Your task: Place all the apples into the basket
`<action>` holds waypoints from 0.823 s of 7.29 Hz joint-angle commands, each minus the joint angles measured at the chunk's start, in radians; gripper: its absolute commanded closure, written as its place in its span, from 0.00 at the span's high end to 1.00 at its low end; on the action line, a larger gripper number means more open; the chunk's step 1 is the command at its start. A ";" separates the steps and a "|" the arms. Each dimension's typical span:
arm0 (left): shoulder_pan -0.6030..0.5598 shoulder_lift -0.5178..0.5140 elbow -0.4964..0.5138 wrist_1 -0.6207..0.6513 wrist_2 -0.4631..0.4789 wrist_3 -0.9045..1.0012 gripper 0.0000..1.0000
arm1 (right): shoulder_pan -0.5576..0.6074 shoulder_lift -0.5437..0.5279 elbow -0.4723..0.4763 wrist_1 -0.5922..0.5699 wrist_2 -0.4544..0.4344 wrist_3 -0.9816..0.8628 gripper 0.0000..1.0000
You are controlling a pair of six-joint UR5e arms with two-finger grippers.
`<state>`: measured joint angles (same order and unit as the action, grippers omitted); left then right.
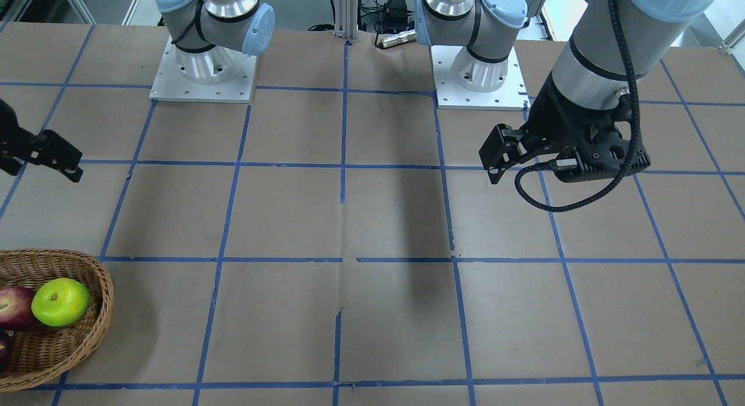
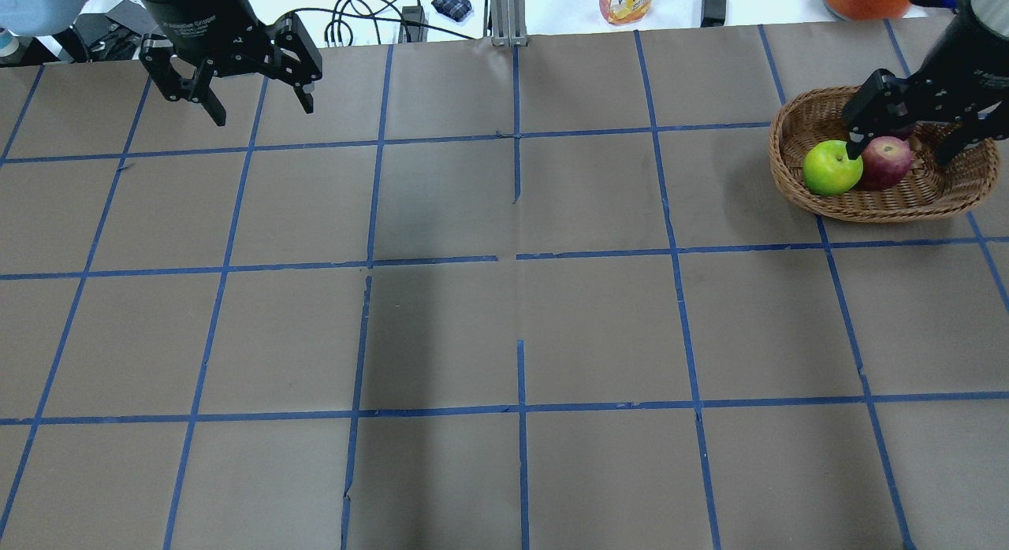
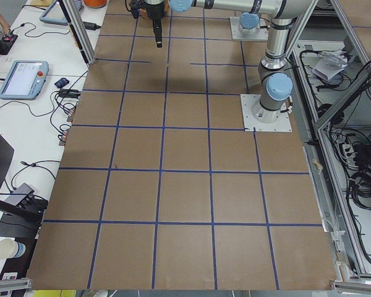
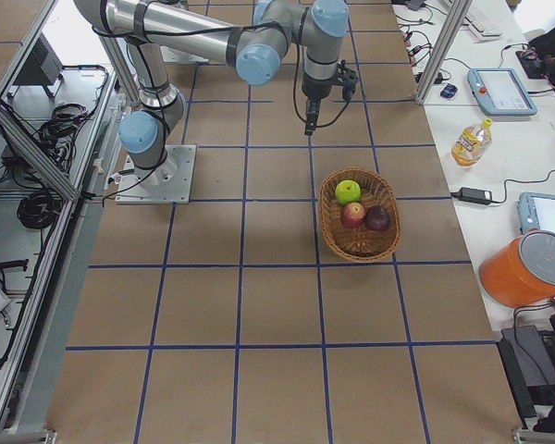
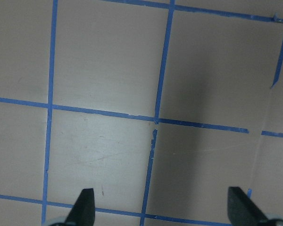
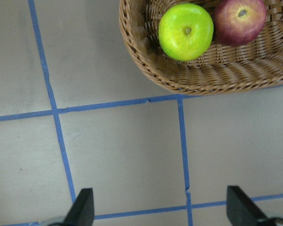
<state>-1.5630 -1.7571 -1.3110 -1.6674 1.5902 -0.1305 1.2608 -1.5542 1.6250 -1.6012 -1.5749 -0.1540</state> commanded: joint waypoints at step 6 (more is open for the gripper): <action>-0.003 0.034 -0.037 -0.014 0.002 0.012 1.00 | 0.287 -0.185 0.081 0.012 0.000 0.214 1.00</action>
<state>-1.5638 -1.7255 -1.3412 -1.6809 1.5925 -0.1159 1.5404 -1.7228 1.7072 -1.5907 -1.5783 0.0603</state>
